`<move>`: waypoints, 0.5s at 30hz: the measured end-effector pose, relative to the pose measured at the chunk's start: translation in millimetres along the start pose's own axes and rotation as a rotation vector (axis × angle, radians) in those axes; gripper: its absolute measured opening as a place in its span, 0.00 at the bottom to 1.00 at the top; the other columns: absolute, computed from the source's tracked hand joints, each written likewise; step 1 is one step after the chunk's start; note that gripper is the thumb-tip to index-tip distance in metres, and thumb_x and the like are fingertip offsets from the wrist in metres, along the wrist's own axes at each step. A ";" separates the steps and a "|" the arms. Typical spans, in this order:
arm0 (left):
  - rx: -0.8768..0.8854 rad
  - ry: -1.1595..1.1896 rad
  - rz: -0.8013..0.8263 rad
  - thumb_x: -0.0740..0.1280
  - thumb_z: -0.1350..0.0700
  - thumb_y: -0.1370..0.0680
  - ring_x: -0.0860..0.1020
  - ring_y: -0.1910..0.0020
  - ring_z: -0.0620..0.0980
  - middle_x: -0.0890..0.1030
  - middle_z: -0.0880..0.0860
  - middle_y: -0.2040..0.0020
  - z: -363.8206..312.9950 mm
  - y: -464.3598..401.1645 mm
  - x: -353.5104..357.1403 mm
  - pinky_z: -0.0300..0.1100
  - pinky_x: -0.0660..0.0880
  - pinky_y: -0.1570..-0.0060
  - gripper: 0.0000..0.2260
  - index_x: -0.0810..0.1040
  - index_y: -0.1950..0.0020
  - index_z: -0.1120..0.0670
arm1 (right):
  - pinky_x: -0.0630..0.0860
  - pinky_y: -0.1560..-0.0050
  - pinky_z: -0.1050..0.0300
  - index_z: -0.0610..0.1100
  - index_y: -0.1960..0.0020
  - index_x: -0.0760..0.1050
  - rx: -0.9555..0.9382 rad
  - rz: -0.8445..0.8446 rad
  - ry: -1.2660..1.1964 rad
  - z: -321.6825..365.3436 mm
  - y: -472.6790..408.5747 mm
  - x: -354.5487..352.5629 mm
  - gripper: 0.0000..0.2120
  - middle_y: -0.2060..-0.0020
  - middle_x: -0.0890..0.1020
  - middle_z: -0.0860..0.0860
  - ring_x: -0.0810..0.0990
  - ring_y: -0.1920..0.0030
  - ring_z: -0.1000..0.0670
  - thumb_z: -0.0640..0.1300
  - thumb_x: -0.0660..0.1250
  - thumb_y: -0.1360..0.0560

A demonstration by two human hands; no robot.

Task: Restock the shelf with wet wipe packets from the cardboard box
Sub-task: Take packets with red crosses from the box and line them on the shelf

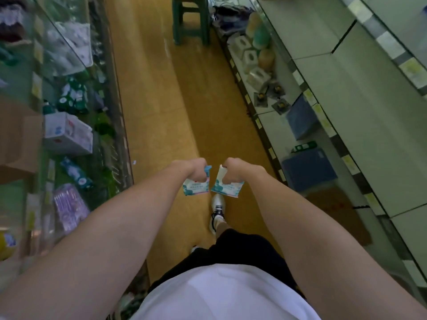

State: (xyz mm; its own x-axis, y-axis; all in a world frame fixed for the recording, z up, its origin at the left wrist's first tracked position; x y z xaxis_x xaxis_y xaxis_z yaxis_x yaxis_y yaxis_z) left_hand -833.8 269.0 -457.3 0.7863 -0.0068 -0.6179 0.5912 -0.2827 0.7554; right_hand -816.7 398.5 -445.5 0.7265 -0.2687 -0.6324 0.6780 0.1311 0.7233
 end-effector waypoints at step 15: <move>-0.041 -0.041 -0.083 0.66 0.54 0.24 0.78 0.55 0.51 0.80 0.52 0.54 -34.1 -86.6 -156.5 0.47 0.76 0.55 0.03 0.75 0.53 0.52 | 0.80 0.47 0.46 0.48 0.35 0.70 -0.071 -0.005 -0.017 -24.8 -105.4 -145.3 0.23 0.50 0.78 0.48 0.79 0.51 0.47 0.43 0.71 0.28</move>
State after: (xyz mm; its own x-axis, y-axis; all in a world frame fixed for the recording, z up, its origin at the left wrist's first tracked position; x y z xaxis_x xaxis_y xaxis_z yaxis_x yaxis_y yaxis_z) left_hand -1001.9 327.3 -418.6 0.7269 -0.0245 -0.6863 0.6613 -0.2444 0.7092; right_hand -991.0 447.5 -436.8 0.7213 -0.2854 -0.6311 0.6885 0.1967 0.6980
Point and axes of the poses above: each hand's wrist, its own y-axis away from the middle knuckle, its own x-axis out of the palm, z = x × y, the point moved 9 cm from there along -y, towards the middle knuckle
